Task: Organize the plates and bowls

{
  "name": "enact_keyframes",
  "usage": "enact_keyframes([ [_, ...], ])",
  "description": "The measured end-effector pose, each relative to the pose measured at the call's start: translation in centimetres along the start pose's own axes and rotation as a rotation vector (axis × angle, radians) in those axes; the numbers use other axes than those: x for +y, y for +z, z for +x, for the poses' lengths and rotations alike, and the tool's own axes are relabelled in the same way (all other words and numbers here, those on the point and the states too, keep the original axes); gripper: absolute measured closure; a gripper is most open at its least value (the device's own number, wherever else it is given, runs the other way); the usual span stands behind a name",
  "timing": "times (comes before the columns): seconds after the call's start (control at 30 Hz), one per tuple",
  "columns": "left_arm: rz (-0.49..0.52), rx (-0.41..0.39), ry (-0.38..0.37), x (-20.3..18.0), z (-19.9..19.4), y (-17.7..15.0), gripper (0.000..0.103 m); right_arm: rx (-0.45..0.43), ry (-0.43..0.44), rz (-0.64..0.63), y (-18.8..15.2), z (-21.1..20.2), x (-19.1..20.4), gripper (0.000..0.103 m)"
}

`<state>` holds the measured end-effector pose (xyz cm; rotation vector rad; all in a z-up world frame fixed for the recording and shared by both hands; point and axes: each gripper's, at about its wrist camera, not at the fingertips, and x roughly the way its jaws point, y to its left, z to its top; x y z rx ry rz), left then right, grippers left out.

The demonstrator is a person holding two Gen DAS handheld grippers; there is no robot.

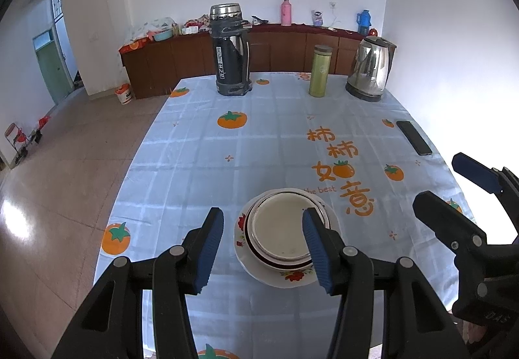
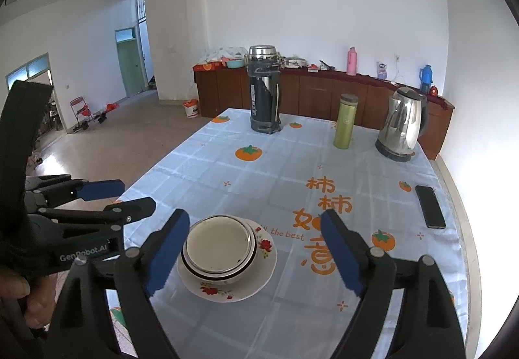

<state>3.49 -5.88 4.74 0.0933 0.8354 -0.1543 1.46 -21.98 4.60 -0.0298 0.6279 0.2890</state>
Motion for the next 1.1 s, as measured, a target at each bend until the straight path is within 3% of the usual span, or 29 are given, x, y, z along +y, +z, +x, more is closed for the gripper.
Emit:
enact_keyframes([
  [0.73,0.036,-0.004,-0.012,-1.7,-0.1,0.6,0.049,-0.033,-0.003,0.014,-0.1,-1.2,-1.4,0.015],
  [0.77,0.037,-0.006,-0.007,-1.8,0.0,0.7,0.048,-0.034,-0.003,0.014,-0.1,-1.2,-1.4,0.015],
  [0.83,0.027,-0.024,0.004,-1.7,0.0,0.9,0.032,-0.038,-0.004,0.015,0.0,-1.1,-1.6,0.015],
  [0.97,0.024,-0.069,0.003,-1.6,-0.1,1.2,0.032,-0.041,-0.006,0.018,0.1,-0.8,-1.8,0.015],
  [1.1,0.038,-0.063,-0.009,-1.9,0.4,1.4,0.032,-0.035,-0.011,0.024,0.2,-0.3,-2.2,0.015],
])
